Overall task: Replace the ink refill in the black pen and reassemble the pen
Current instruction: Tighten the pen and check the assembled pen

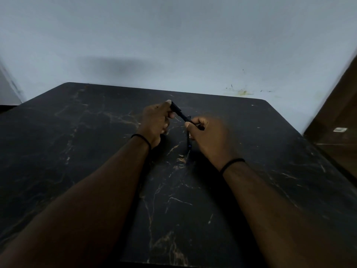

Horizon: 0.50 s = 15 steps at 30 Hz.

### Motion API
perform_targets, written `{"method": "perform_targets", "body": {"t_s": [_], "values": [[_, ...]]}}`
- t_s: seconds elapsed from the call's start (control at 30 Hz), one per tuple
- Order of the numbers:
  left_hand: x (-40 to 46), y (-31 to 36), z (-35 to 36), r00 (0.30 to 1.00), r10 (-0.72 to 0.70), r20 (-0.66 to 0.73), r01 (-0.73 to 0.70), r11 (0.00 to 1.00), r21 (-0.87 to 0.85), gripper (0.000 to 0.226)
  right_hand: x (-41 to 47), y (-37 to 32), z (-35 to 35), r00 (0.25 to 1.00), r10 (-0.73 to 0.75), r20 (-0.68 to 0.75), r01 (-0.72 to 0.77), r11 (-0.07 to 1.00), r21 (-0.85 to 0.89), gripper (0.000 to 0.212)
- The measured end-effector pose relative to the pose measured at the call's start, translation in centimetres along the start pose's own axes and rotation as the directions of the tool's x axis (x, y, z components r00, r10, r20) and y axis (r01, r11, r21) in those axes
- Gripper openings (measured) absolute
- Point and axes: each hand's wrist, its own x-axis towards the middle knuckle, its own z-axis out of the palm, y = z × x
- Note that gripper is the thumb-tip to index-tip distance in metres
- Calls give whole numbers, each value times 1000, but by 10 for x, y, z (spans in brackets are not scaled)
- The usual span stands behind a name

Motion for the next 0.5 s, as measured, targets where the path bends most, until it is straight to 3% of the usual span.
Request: {"method": "perform_targets", "body": {"t_s": [0.17,0.37,0.5], "values": [[0,0,-1,998,-16,54,16,1000,-9,45,0,-2,-6,999,-26,-32,22,992,-121,20],[0,2,-3,993,-58,106,64,997,-50,33,0,-5,-8,992,-57,-113,63,997,52,28],[-2,4,-4,990,-60,129,69,996,-62,37,1,-1,-2,995,-10,-102,14,999,41,22]]}}
